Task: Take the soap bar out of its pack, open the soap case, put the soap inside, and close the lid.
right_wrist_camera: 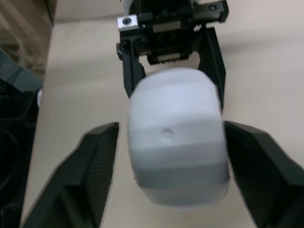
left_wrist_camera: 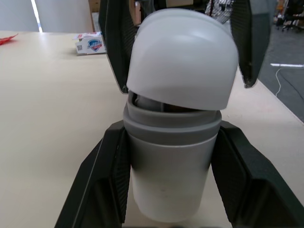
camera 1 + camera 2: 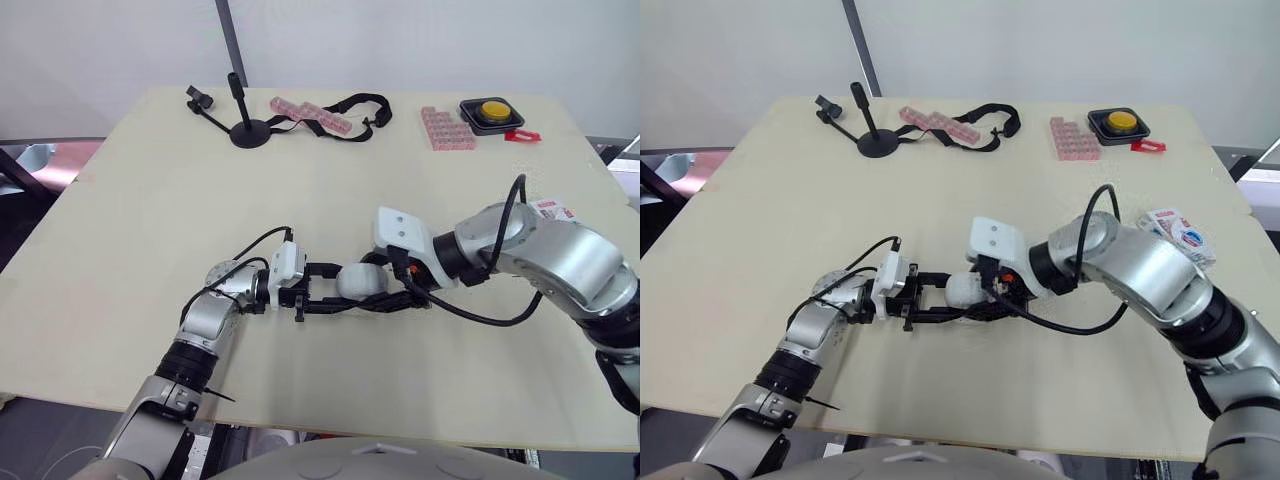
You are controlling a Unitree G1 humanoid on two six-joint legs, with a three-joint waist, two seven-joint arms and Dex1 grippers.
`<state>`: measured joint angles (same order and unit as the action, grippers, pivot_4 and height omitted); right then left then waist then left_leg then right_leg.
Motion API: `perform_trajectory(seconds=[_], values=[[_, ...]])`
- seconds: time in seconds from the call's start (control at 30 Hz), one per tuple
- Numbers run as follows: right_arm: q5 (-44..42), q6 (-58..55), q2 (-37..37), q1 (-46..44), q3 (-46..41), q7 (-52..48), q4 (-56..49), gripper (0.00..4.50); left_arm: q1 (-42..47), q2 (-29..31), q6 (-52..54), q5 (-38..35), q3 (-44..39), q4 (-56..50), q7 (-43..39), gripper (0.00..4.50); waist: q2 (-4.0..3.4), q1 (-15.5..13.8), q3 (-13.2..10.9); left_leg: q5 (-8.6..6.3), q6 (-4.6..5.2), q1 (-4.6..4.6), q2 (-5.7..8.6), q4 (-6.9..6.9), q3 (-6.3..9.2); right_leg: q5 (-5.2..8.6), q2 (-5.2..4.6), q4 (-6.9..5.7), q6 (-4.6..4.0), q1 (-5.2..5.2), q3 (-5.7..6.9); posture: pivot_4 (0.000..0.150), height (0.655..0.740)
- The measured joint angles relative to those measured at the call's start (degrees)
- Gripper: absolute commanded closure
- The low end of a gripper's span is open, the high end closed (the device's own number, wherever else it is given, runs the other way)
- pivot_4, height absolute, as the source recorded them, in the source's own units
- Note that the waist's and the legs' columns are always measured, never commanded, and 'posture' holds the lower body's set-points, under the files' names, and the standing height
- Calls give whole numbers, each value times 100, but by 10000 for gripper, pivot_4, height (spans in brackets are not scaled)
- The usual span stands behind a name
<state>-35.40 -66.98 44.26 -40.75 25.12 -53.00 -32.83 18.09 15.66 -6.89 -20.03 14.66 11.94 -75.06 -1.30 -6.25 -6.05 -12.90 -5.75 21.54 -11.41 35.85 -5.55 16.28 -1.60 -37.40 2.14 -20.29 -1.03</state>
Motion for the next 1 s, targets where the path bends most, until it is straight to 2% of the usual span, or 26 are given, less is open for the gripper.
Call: perform_trajectory(seconds=[0.8, 1.0], values=[[54, 123, -11, -7, 12, -13, 87, 178, -45, 1, 14, 49, 6, -98, 10, 26101, -1, -2, 0, 0, 0, 0, 0, 0, 0, 0, -1, -1, 0, -1, 0, 1500, 7400], [52, 123, 191, -8, -41, -128, 87, 178, -45, 1, 14, 49, 7, -99, 1, 26101, -1, -2, 0, 0, 0, 0, 1, 0, 0, 0, -1, -1, 0, -1, 0, 1500, 7400]])
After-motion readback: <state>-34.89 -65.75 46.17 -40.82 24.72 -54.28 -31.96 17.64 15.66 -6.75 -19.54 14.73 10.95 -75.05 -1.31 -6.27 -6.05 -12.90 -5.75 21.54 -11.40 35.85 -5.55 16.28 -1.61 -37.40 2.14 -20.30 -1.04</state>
